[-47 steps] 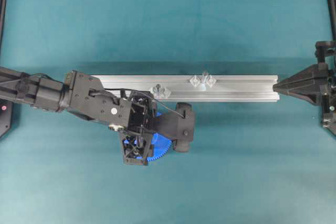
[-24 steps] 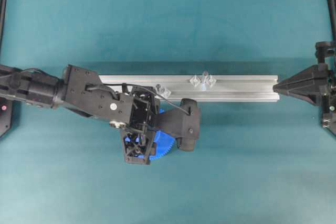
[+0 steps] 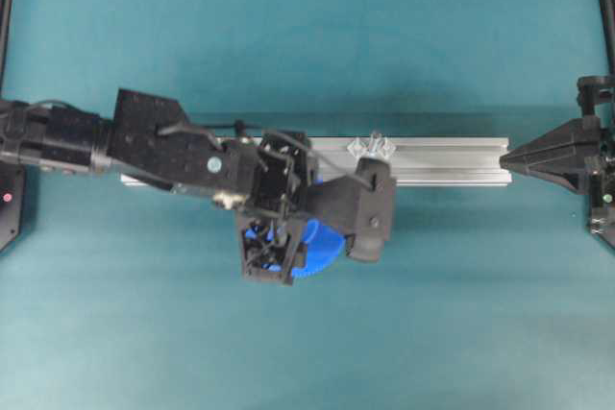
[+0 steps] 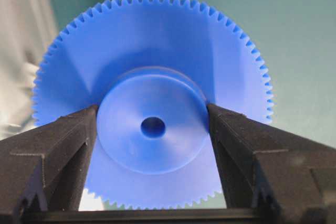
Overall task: Find the location of the shaft and insert the large gear.
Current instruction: 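Lift the blue gear and carry it over the left shaft on the rail, then align the gear's center hole with the shaft and lower it on, then open the left gripper to release the gear on the shaft, then raise the open left gripper away from the seated gear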
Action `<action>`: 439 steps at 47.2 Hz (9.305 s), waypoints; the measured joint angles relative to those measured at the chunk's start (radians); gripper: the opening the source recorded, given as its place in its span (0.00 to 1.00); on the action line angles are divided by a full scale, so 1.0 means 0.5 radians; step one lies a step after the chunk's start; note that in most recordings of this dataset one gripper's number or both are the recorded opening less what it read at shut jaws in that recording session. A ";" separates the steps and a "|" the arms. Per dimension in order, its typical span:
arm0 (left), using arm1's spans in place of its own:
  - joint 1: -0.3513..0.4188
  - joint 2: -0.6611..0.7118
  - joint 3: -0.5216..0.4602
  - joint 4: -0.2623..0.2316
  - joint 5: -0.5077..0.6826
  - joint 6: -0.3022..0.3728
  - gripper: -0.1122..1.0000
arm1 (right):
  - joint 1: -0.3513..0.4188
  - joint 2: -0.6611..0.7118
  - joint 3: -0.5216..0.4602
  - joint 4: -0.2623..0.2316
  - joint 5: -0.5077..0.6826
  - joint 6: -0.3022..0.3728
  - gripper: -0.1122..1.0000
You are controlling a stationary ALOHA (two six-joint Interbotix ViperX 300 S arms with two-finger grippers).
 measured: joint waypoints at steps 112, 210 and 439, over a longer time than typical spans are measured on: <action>0.374 0.690 -1.040 0.000 0.408 0.678 0.74 | -0.034 -0.123 0.025 0.000 0.074 0.000 0.08; 0.488 0.724 -1.062 -0.006 0.399 0.736 0.74 | -0.043 -0.129 0.025 0.000 0.077 0.006 0.08; 0.411 0.838 -1.522 0.000 0.828 0.313 0.92 | -0.046 -0.138 0.025 0.000 0.098 0.040 0.08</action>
